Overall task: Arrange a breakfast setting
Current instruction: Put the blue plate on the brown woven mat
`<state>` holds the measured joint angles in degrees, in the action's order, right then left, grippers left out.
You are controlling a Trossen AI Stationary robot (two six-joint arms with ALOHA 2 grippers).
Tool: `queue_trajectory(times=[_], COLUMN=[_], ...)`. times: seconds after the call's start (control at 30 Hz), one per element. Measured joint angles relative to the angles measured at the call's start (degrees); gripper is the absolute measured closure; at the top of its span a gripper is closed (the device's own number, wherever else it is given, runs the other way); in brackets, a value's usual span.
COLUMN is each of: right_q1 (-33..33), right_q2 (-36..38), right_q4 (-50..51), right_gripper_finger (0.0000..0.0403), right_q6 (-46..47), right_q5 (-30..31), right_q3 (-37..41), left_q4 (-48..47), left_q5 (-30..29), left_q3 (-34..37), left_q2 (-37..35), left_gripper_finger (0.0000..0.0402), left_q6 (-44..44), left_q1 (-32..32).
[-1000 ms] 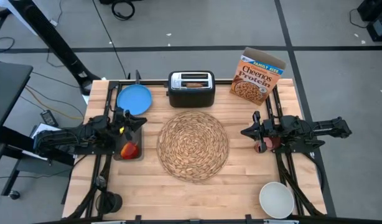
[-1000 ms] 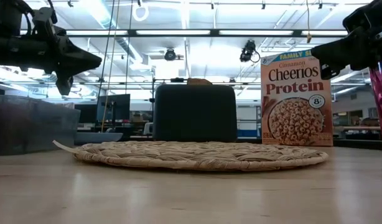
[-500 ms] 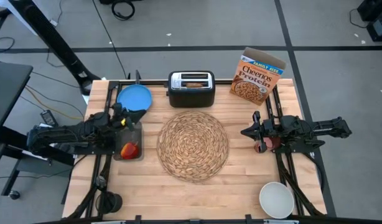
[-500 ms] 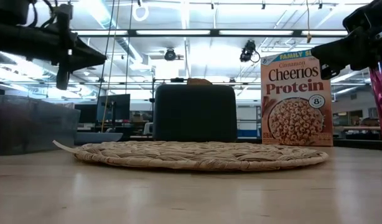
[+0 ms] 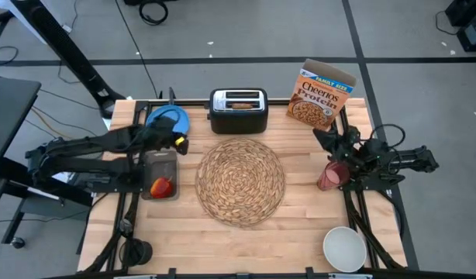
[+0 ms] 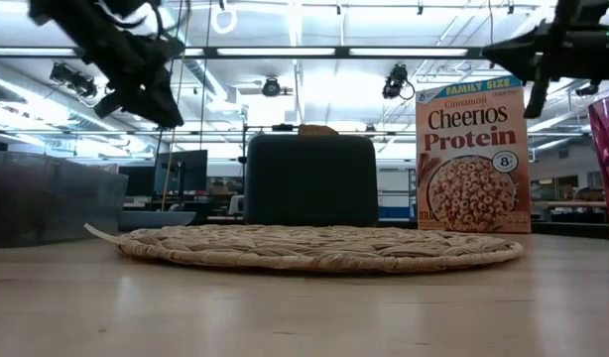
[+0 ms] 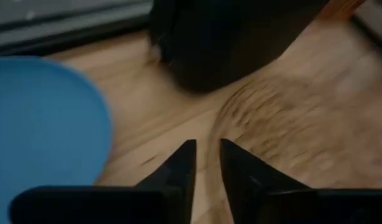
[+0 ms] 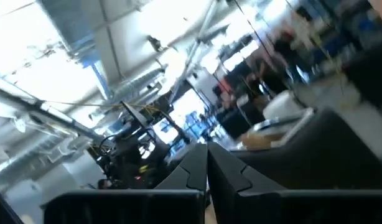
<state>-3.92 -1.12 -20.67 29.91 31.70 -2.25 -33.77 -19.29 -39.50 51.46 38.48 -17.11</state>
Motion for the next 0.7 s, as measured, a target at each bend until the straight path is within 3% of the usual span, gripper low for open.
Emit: queue_trajectory(times=[0.2, 0.37, 0.7], right_q1=[-0.2, -2.4, -4.7], right_q2=[-6.6, -15.5, -30.9], right_q4=[3.4, 4.0, 14.9], right_gripper_finger=[0.0393, 0.0394, 0.0395], right_q6=[7.5, 5.3, -5.0], right_q5=[-7.4, -7.6, -8.3], right_q3=[-3.9, -12.1, -34.1], left_q4=[-5.0, -4.3, -1.8], left_q5=[6.5, 6.7, 4.4], left_q3=[-4.0, -4.1, -4.1], left_q2=[11.6, 20.6, 30.6], left_gripper_finger=[0.0231, 0.0189, 0.0209], left_q6=[-3.1, -5.0, -12.6], left_q1=[-9.5, -14.2, -16.2])
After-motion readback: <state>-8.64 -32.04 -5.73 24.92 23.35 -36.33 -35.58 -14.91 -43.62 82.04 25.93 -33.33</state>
